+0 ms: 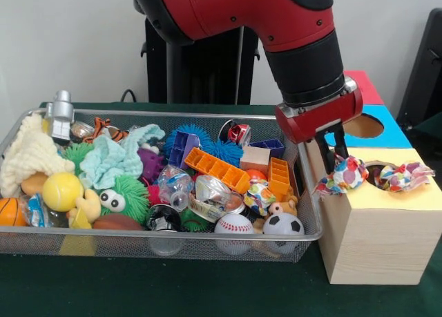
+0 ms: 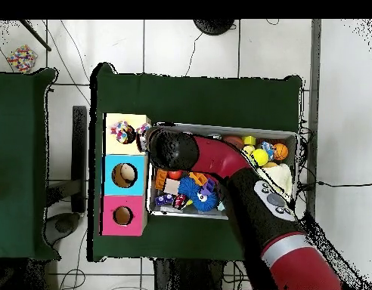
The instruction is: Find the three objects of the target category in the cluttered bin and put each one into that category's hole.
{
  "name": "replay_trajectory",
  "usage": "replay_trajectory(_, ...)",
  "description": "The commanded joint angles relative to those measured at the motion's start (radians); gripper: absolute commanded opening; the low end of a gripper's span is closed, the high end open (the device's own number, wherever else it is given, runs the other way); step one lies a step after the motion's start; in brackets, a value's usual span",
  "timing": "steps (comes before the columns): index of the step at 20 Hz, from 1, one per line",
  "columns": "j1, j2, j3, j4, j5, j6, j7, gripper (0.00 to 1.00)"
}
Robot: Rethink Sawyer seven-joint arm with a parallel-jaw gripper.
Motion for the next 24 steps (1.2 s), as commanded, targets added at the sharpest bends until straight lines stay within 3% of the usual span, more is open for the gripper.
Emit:
replay_trajectory(1,0.105,-0.063,-0.171,-0.073,-0.029,0.170,0.202,0.00)
replay_trajectory(3,0.152,-0.092,-0.255,-0.117,-0.059,0.239,0.210,0.00)
replay_trajectory(7,0.214,-0.115,-0.350,-0.166,-0.065,0.321,0.237,0.00)
replay_trajectory(10,0.234,-0.118,-0.375,-0.189,-0.075,0.344,0.223,0.00)
replay_trajectory(13,0.236,-0.127,-0.378,-0.171,-0.037,0.340,0.247,0.00)
replay_trajectory(17,0.206,-0.137,-0.322,-0.119,0.043,0.285,0.241,0.00)
replay_trajectory(24,0.126,-0.147,-0.155,0.004,0.214,0.161,0.191,0.00)
